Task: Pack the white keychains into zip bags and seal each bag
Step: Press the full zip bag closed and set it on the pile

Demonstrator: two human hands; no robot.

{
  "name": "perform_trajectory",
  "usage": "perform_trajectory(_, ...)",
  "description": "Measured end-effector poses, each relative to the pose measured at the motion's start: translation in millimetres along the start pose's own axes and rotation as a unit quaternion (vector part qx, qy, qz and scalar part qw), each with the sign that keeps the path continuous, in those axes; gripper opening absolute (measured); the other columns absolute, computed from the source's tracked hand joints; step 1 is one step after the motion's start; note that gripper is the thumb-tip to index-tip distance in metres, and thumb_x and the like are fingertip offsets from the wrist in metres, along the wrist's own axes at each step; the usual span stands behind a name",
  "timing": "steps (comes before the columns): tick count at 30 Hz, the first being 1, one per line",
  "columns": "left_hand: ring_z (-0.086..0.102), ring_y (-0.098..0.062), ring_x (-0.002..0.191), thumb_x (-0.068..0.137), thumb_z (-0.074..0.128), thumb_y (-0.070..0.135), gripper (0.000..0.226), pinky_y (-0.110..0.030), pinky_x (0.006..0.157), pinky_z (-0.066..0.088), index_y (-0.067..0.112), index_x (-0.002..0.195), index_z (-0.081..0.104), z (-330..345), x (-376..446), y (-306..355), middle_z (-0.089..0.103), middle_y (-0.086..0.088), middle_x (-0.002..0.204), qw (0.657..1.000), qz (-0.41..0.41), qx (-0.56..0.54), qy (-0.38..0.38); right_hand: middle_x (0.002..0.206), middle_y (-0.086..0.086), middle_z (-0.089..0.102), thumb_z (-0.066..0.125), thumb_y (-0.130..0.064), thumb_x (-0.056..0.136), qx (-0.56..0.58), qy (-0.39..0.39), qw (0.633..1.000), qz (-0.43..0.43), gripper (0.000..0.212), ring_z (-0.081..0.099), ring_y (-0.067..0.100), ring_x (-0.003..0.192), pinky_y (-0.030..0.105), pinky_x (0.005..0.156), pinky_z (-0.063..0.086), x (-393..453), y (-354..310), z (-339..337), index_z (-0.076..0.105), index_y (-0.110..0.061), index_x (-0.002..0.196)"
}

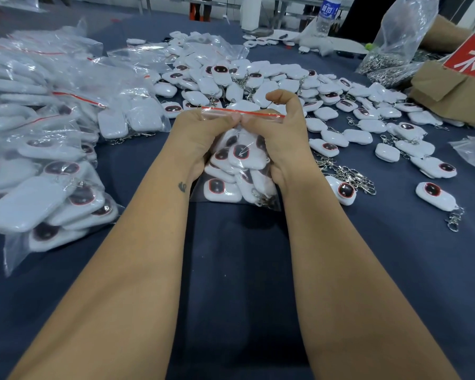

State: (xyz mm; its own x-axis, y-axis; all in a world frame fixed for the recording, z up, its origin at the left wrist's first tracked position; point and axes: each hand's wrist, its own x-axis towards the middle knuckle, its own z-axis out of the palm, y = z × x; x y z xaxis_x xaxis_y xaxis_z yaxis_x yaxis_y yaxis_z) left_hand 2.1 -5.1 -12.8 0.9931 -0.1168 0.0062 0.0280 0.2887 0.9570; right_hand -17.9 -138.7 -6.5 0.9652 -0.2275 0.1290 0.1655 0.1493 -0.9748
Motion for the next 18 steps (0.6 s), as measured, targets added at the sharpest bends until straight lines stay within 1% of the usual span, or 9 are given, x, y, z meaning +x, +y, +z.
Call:
perform_trajectory(2,0.073,-0.019,0.071,0.086,0.069,-0.001,0.017,-0.024,0.063,0.057,0.007,0.073,0.075,-0.2,0.3,0.4,0.075,-0.009,0.075,1.000,0.010,0.002,0.003,0.079,0.005,0.059,0.077,0.007,0.073,-0.010,-0.005,1.000,-0.008,0.049,0.054,0.012,0.061,0.027,0.058,0.047,0.6,0.3,-0.9,0.052,-0.025,0.099)
perform_trajectory(4,0.073,-0.016,0.067,0.087,0.068,-0.002,0.030,-0.022,0.060,0.056,0.013,0.062,0.075,-0.1,-0.4,0.2,0.075,-0.006,0.071,1.000,0.023,0.007,0.007,0.084,0.009,0.062,0.078,0.005,0.073,-0.018,-0.007,1.000,-0.005,0.048,0.057,0.016,0.067,0.030,0.062,0.051,2.4,1.5,-1.5,0.052,-0.023,0.101)
perform_trajectory(6,0.072,-0.015,0.066,0.087,0.069,0.000,0.026,-0.024,0.061,0.057,0.013,0.065,0.074,0.4,-0.3,-1.0,0.075,-0.005,0.070,0.999,0.027,0.019,0.020,0.099,0.018,0.066,0.078,0.003,0.074,-0.006,-0.011,1.000,0.020,0.048,0.066,0.027,0.081,0.044,0.079,0.059,3.9,2.2,-0.7,0.053,-0.022,0.106)
perform_trajectory(8,0.072,-0.019,0.069,0.088,0.070,0.003,0.013,-0.028,0.065,0.058,0.008,0.076,0.073,1.2,0.4,-1.2,0.075,-0.008,0.073,0.999,0.016,0.015,0.037,0.112,0.025,0.067,0.078,0.000,0.075,0.008,-0.010,0.999,0.048,0.048,0.069,0.038,0.097,0.055,0.090,0.055,4.9,1.3,0.7,0.054,-0.023,0.111)
perform_trajectory(10,0.071,-0.023,0.072,0.088,0.070,0.006,0.006,-0.033,0.069,0.059,0.002,0.084,0.073,1.3,1.0,-0.5,0.075,-0.013,0.079,0.999,-0.001,-0.016,0.047,0.110,0.025,0.069,0.074,0.001,0.079,0.025,-0.009,0.998,0.053,0.046,0.070,0.035,0.099,0.054,0.092,0.055,6.5,0.8,1.3,0.054,-0.023,0.113)
perform_trajectory(12,0.071,-0.022,0.070,0.089,0.069,0.007,0.007,-0.030,0.065,0.058,0.002,0.084,0.072,0.9,1.1,-0.4,0.075,-0.013,0.077,0.999,-0.009,-0.029,0.045,0.109,0.026,0.069,0.070,0.005,0.082,0.021,-0.002,0.999,0.042,0.043,0.070,0.033,0.093,0.056,0.090,0.055,7.8,1.4,1.0,0.056,-0.023,0.112)
perform_trajectory(15,0.071,-0.019,0.065,0.092,0.066,0.009,0.013,-0.027,0.059,0.056,0.005,0.081,0.072,0.5,1.0,-0.8,0.075,-0.010,0.073,0.999,-0.007,-0.019,0.041,0.112,0.029,0.067,0.071,0.003,0.081,0.014,0.012,0.999,0.034,0.039,0.068,0.041,0.093,0.061,0.086,0.054,6.7,3.3,0.8,0.058,-0.023,0.106)
perform_trajectory(16,0.071,-0.018,0.063,0.092,0.066,0.010,0.015,-0.026,0.058,0.056,0.007,0.079,0.071,0.5,1.5,-0.5,0.074,-0.008,0.072,0.999,-0.008,-0.018,0.048,0.112,0.027,0.067,0.071,0.002,0.082,0.017,0.014,0.999,0.036,0.036,0.069,0.040,0.091,0.059,0.085,0.056,7.4,3.3,0.7,0.059,-0.022,0.106)
perform_trajectory(18,0.069,-0.014,0.058,0.094,0.064,0.013,0.021,-0.023,0.055,0.054,0.009,0.074,0.068,1.4,3.2,0.0,0.072,-0.003,0.065,0.997,-0.009,-0.017,0.075,0.110,0.018,0.068,0.067,-0.002,0.087,0.013,0.016,0.999,0.048,0.033,0.068,0.027,0.075,0.043,0.075,0.060,9.4,2.9,0.0,0.059,-0.020,0.113)
